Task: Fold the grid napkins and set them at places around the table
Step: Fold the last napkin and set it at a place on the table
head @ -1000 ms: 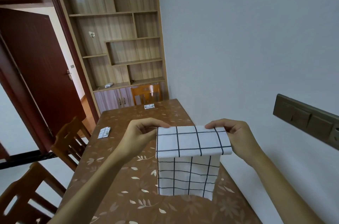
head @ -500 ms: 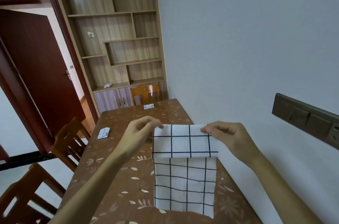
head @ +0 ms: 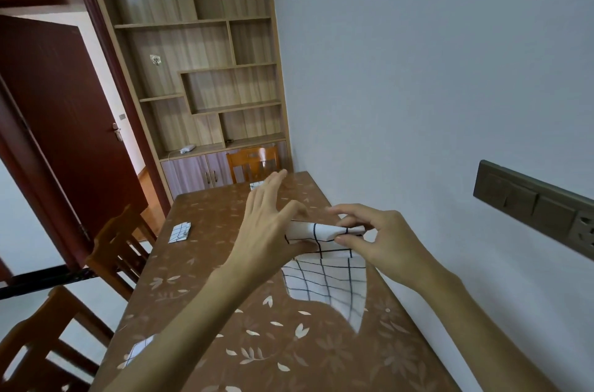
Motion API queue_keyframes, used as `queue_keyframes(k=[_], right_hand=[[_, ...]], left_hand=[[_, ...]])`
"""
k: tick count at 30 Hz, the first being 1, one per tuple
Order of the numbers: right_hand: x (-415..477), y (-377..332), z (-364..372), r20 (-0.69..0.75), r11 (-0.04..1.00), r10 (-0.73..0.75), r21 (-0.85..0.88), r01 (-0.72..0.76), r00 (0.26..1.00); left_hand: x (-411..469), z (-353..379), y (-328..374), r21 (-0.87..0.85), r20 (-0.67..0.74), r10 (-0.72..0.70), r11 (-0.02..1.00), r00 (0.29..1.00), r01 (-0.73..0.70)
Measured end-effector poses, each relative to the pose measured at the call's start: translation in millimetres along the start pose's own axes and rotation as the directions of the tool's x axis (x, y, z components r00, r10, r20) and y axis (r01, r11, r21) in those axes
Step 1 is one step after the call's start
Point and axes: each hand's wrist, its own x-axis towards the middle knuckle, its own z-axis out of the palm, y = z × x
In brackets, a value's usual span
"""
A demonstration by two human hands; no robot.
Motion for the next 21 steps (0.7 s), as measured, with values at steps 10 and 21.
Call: queue_keyframes(k=[10,21], right_hand=[[-0.6,11.9,-10.3,0.007,0.98,0.137,0.148,-0.136,0.991],[-0.3,16.2,-6.0,-0.083,0.918,0.205,0.363,-0.162,0.975]], left_hand=[[6.4,-14.9,5.0,-0.311,0.104,-0.073,0.945,0.992,0.102],[-10.8,-25.0,-8.9,-0.673,0.287,-0.42,0.551,0.861,0.493]])
